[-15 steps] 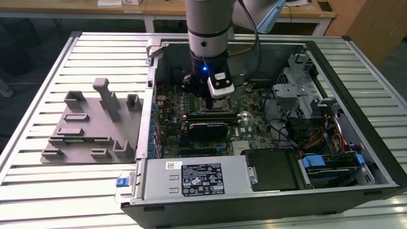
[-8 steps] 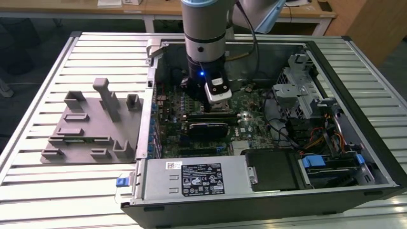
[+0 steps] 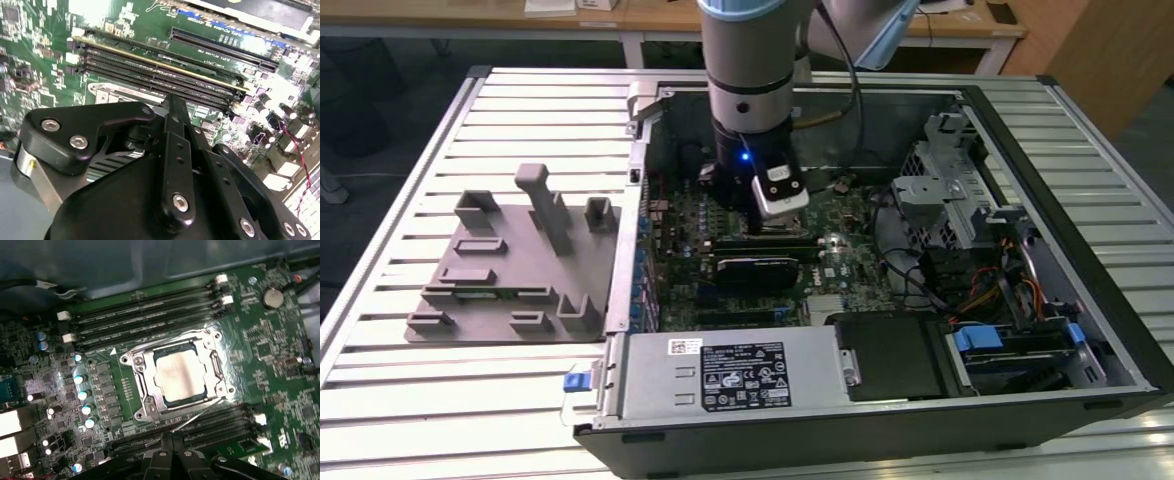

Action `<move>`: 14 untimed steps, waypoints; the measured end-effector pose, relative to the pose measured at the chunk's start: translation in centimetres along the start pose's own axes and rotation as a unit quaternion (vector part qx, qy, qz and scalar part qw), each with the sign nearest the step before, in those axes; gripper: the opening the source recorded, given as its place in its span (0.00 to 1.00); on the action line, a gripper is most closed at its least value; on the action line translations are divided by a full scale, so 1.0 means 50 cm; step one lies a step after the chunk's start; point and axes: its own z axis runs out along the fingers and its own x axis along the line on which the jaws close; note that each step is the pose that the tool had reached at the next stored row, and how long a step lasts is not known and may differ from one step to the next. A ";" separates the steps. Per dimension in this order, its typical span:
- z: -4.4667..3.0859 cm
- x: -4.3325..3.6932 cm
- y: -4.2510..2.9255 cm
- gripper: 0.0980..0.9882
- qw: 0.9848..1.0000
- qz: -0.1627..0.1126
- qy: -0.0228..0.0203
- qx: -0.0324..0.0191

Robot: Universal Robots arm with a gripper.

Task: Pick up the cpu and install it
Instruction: 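Install the second cpu locking lever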

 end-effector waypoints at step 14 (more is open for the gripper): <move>0.017 0.012 -0.015 0.01 0.998 -0.058 0.007 -0.025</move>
